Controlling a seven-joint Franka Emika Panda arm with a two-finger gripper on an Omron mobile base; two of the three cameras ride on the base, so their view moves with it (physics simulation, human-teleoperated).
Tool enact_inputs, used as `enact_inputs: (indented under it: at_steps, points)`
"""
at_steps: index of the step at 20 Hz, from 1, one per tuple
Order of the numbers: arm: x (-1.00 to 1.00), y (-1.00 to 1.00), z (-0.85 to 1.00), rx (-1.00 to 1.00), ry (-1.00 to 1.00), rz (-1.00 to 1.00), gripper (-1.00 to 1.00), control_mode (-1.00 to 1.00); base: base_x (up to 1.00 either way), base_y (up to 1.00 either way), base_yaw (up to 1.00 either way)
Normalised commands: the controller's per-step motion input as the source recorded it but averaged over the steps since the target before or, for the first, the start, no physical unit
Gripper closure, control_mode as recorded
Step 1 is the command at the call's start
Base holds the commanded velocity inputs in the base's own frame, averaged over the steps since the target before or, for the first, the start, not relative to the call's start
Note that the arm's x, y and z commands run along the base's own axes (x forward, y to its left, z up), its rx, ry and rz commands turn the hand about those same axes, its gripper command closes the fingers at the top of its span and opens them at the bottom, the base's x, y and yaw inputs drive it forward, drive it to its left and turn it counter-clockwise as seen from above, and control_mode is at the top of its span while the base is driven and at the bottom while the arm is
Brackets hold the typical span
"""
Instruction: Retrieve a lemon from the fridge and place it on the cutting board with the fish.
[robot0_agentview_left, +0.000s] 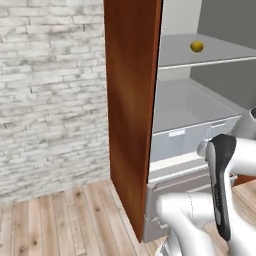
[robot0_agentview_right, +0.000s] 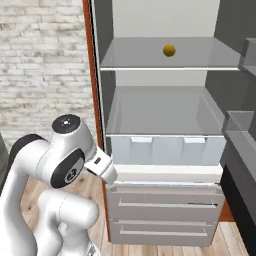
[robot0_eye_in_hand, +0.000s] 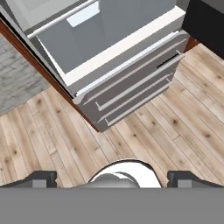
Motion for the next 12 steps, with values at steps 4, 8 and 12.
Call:
enact_inputs:
  at_steps: [4,8,12]
  points:
    - [0.00,0.00,0.00,0.00,0.00,0.00,-1.00,1.00,0.13,-0.36,0.27]
    - [0.00,0.00,0.00,0.00,0.00,0.00,-1.00,1.00,0.15,-0.30,0.15]
    - [0.00,0.00,0.00,0.00,0.00,0.00,-1.00,1.00,0.17,-0.58,0.07]
